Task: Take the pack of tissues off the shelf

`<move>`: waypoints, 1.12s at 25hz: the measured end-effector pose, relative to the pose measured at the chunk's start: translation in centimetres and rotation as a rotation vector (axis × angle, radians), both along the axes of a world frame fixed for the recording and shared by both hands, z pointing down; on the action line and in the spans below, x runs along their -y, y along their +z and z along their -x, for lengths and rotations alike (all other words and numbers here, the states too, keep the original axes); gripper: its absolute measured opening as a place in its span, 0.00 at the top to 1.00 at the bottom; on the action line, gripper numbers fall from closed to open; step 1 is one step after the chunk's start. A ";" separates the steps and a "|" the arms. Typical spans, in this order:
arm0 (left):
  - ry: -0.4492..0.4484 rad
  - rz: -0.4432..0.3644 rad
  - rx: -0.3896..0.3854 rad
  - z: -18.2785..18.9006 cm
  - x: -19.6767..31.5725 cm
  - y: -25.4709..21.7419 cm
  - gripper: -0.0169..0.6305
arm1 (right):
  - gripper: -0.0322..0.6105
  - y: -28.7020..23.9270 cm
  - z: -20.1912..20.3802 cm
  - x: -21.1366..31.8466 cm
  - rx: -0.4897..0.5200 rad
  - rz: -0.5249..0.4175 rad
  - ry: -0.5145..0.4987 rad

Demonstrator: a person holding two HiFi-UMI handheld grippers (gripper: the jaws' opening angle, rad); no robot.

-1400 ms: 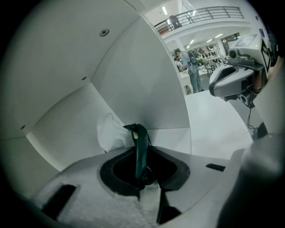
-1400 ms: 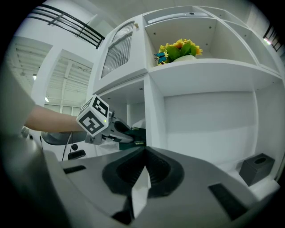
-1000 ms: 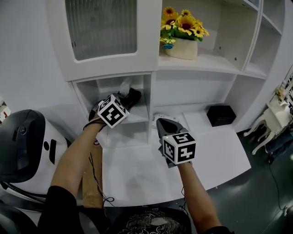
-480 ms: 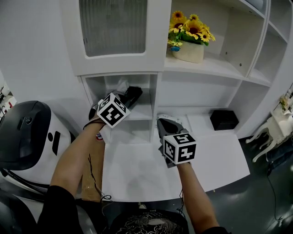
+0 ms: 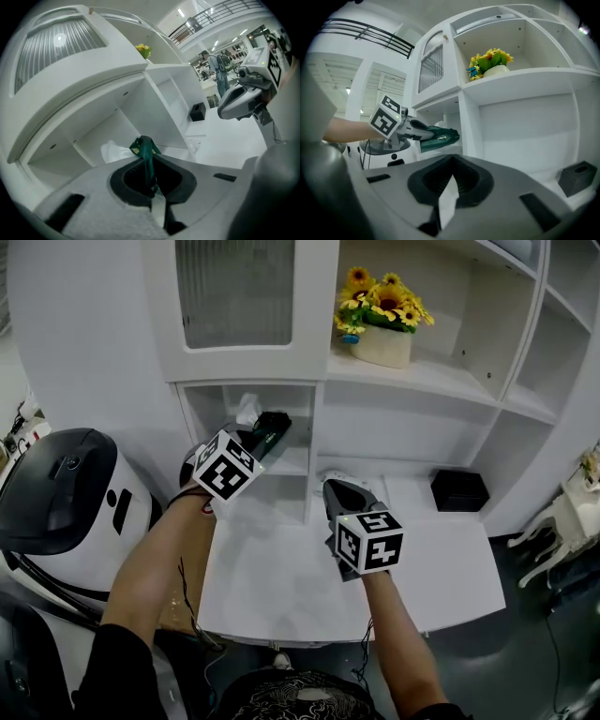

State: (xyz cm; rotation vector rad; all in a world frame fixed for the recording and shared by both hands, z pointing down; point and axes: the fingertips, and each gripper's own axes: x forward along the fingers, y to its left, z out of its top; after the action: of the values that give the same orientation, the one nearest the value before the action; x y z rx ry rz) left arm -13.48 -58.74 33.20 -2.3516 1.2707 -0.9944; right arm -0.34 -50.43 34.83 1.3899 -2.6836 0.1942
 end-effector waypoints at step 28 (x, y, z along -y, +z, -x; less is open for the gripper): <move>-0.302 -0.160 -0.328 -3.1 -18.4 -1.0 0.95 | 0.94 -2.8 -4.8 -9.8 -0.050 -0.138 -0.181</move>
State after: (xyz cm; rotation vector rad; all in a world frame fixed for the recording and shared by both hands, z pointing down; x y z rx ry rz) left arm -10.37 -40.36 32.22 -2.3062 1.7969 -0.5659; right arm 4.48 -40.65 32.01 1.1580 -2.8073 -0.0417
